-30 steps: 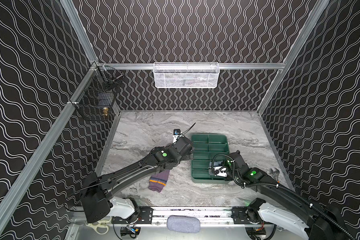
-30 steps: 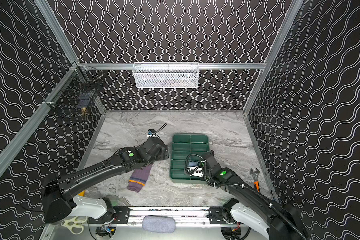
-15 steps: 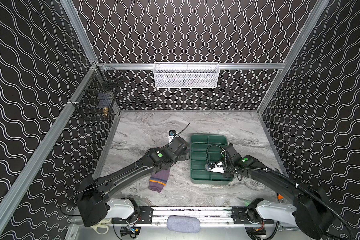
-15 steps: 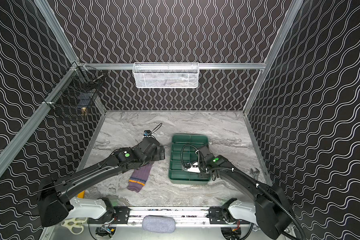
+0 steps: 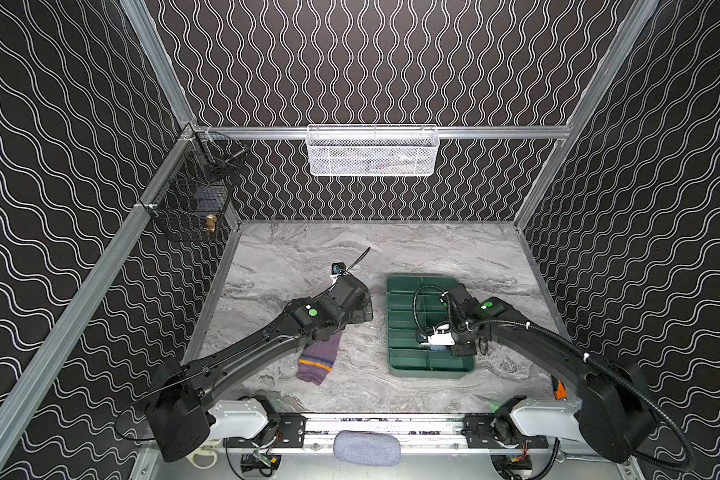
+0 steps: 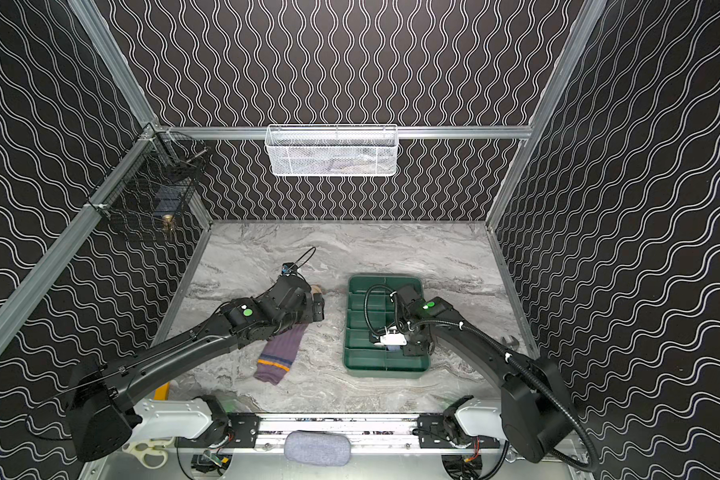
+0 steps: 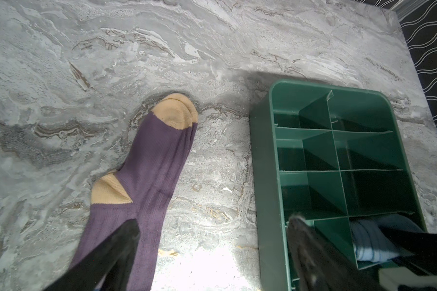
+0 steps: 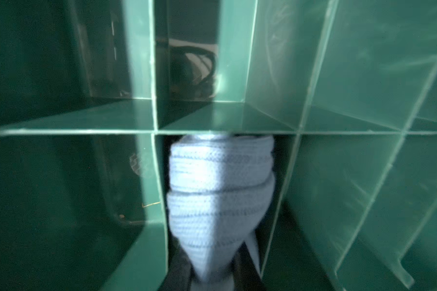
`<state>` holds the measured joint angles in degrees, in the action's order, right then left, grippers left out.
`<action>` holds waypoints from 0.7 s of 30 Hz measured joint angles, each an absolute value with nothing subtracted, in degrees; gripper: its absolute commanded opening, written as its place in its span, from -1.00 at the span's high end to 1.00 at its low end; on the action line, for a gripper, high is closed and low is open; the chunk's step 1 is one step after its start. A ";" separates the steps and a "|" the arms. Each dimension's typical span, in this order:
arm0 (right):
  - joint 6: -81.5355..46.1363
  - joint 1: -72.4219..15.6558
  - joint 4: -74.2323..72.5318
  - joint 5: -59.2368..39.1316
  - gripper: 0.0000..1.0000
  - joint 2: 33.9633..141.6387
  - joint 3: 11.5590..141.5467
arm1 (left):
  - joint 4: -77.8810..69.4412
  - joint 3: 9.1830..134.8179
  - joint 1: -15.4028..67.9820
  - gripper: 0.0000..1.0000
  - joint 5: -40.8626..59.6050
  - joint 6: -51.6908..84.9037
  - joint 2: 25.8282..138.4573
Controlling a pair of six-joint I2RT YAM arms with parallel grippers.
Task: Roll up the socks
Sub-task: 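Lower the blue roll into a tray compartment with the right gripper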
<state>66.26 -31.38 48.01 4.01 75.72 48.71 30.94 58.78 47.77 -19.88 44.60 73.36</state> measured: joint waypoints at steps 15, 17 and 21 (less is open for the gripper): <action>65.58 -31.33 39.40 3.84 0.58 81.76 44.49 | 30.17 57.84 46.94 -0.90 -18.74 44.40 73.28; 65.34 -31.33 39.11 3.99 0.17 81.87 44.62 | 30.46 58.19 46.83 -0.90 -18.72 44.40 73.28; 65.06 -31.18 40.97 3.60 -0.07 81.73 47.03 | 31.03 58.46 46.74 -0.90 -19.00 44.40 72.86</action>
